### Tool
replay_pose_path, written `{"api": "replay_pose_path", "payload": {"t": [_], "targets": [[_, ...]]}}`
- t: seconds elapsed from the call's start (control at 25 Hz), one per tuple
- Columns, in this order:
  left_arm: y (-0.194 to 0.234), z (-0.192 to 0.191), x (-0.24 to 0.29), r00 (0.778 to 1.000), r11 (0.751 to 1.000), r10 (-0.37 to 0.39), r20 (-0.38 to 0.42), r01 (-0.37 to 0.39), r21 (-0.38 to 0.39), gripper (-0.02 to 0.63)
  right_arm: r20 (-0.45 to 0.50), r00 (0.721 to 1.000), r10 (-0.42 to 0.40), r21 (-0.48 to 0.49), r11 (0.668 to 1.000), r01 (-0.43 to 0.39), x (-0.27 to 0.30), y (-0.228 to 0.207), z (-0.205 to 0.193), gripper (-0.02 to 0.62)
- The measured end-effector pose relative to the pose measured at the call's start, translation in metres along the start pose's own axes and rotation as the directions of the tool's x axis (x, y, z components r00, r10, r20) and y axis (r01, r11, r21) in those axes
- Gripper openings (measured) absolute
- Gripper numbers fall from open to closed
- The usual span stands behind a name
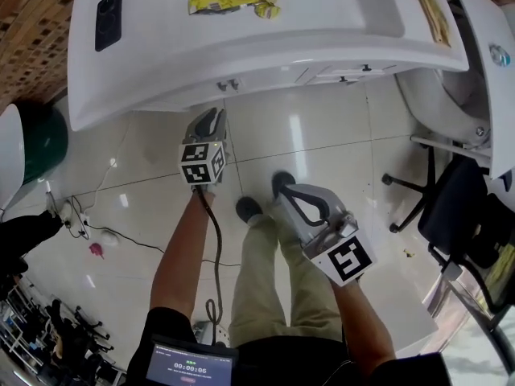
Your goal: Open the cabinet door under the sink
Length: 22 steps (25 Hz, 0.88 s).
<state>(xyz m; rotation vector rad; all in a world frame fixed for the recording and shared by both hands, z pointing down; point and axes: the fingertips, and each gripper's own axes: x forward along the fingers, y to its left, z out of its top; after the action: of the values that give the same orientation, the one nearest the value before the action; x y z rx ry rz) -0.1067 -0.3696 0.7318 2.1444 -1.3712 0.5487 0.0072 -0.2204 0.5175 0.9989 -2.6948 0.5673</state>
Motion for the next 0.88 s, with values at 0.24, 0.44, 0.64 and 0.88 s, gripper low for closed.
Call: {"api": "replay_pose_path", "payload": {"t": [0.24, 0.44, 0.64, 0.88], "targets": [[0.015, -0.027, 0.039, 0.995, 0.999, 0.041, -0.088, -0.042, -0.010, 0.094, -0.015, 1.000, -0.010, 0.004, 1.000, 0.010, -0.008, -0.011, -0.005, -0.008], [0.019, -0.033, 0.063, 0.992, 0.999, 0.048, -0.121, -0.049, -0.006, 0.104, -0.044, 0.999, -0.019, 0.009, 1.000, 0.019, -0.016, -0.021, -0.023, -0.008], [0.030, -0.035, 0.084, 0.984, 0.996, 0.084, -0.160, -0.079, 0.035, 0.127, -0.081, 0.997, -0.012, 0.010, 1.000, 0.013, -0.021, -0.030, -0.042, -0.008], [0.039, -0.036, 0.101, 0.979, 0.995, 0.102, -0.178, -0.097, 0.035, 0.141, -0.134, 0.991, -0.009, 0.012, 1.000, 0.011, -0.025, -0.041, -0.059, -0.008]]}}
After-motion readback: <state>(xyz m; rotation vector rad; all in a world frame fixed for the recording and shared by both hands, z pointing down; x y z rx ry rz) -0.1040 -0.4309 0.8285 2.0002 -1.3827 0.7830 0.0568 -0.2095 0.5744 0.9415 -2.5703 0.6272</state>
